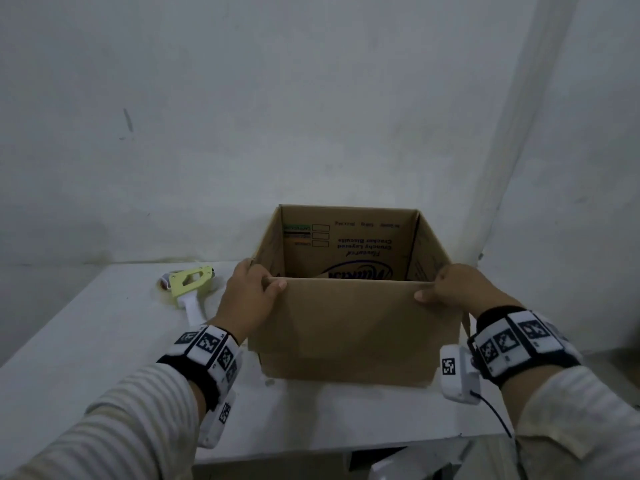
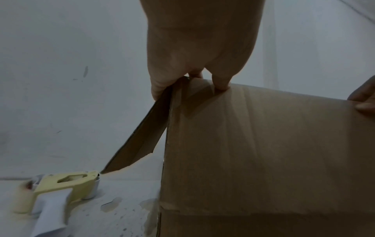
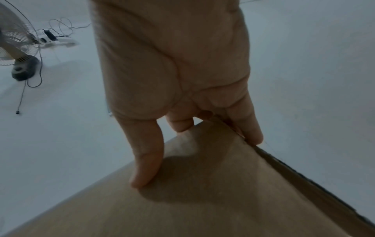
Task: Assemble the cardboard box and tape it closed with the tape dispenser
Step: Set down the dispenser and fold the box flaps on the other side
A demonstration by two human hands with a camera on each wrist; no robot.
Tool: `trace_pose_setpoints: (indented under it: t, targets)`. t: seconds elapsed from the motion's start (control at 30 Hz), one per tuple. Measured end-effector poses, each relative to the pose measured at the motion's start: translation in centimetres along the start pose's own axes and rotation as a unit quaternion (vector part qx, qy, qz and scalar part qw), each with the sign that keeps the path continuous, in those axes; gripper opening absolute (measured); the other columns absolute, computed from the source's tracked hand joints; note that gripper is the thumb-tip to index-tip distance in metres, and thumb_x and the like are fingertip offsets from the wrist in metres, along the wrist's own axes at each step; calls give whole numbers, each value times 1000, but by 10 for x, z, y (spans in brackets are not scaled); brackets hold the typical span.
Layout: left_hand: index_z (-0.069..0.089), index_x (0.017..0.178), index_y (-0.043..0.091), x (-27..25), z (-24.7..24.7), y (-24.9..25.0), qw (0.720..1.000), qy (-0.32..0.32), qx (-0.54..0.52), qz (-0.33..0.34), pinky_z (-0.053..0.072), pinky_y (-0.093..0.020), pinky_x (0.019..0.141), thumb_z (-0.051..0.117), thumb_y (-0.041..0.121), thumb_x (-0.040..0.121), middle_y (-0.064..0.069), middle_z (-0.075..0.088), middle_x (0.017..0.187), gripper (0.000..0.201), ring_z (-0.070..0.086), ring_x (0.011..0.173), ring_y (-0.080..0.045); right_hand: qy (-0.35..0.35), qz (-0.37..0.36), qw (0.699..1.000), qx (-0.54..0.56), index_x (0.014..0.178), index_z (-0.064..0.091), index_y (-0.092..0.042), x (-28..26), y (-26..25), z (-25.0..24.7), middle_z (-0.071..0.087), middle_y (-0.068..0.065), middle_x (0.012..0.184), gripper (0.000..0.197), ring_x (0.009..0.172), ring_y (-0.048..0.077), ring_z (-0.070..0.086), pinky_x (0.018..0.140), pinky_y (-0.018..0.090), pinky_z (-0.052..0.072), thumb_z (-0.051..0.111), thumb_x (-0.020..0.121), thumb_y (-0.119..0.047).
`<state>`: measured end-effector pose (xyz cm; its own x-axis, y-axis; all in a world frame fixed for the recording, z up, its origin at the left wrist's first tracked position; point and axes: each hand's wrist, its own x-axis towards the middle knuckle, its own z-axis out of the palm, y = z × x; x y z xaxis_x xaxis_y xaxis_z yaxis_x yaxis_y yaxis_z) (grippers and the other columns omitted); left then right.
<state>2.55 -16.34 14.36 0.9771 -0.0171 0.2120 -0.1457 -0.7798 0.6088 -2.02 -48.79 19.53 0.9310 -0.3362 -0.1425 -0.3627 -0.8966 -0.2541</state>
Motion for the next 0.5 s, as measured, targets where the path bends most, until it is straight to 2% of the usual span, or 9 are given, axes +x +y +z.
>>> trace_pose_setpoints:
  t: [0.1,0.23,0.3,0.4,0.47,0.5]
  targets:
    - [56,96,17,-4,7,5,999,34,38,-6,33,-46,108,50,39,93,-14,29,151,23,32,137,-34,10,3,1000,23,92,59,-8,-3,3,7,57,10,98,43,90,24,55,70,31,44,68,80,-49]
    - [57,102,15,-7,23,23,998,39,39,0,35,-46,107,48,41,93,-15,31,148,28,33,136,-36,30,25,997,63,107,64,-2,-1,18,2,61,15,111,49,102,29,58,83,34,47,70,81,-43]
    - [56,102,17,-5,29,31,999,25,33,-2,36,-45,105,47,43,93,-14,31,148,29,34,134,-34,41,35,995,85,110,63,-1,7,26,0,60,17,116,49,100,28,56,82,33,46,72,80,-39]
    - [57,103,16,7,31,37,1000,9,18,-17,36,-44,105,48,42,93,-12,30,147,29,35,134,-33,67,35,989,125,108,64,-1,23,31,2,60,17,114,47,89,24,52,74,31,42,75,78,-36]
    - [58,102,16,19,32,36,1000,5,13,-27,37,-44,104,49,41,93,-12,31,147,28,36,133,-33,86,29,986,140,108,64,-3,35,29,6,59,17,115,48,91,27,55,74,32,45,75,77,-38]
    - [58,102,16,25,32,36,999,6,14,-30,37,-44,103,50,41,93,-12,31,146,28,37,133,-34,91,27,985,143,110,63,-4,41,27,9,57,17,117,51,96,29,57,78,33,48,74,77,-40]
